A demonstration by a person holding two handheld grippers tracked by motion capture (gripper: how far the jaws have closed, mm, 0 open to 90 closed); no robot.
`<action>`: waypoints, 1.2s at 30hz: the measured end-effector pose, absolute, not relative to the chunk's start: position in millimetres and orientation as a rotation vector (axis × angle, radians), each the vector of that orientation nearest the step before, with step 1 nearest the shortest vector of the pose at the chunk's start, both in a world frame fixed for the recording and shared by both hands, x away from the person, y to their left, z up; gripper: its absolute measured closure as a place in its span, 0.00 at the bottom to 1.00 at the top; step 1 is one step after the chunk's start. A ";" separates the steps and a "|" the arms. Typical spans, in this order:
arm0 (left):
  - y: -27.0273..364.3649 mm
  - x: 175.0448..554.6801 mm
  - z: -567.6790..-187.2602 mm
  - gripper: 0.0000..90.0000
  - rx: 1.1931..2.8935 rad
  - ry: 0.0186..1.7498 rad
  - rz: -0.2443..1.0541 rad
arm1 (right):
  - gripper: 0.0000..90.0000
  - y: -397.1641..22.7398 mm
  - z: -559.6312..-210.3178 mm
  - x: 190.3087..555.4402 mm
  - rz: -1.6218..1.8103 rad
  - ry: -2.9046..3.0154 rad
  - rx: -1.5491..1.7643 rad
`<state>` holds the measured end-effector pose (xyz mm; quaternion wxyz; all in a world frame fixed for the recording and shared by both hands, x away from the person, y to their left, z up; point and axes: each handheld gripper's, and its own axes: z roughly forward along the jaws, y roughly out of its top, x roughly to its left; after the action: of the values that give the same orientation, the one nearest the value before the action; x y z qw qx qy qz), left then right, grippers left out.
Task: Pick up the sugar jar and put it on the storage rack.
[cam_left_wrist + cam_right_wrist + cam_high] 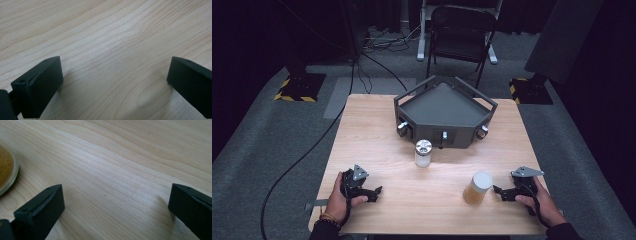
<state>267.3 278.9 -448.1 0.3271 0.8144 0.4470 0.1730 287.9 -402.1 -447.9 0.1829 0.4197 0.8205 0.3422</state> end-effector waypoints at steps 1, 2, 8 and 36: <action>278.9 267.5 -448.3 0.00 2.133 1.168 0.455 | 0.00 -402.2 -448.0 288.0 0.966 2.315 1.183; 278.7 267.6 -448.2 0.00 2.133 1.169 0.456 | 0.00 -402.3 -448.0 288.0 0.966 2.316 1.183; 278.3 267.3 -448.3 0.00 2.132 1.171 0.457 | 0.00 -402.0 -448.0 287.9 0.965 2.316 1.183; 270.2 258.7 -443.4 0.01 2.072 1.197 0.505 | 0.00 -401.7 -447.9 288.1 0.966 2.315 1.187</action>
<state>258.7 270.2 -443.4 0.3410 0.7966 0.4599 0.1941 288.1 -401.7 -447.9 0.1820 0.4206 0.8202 0.3423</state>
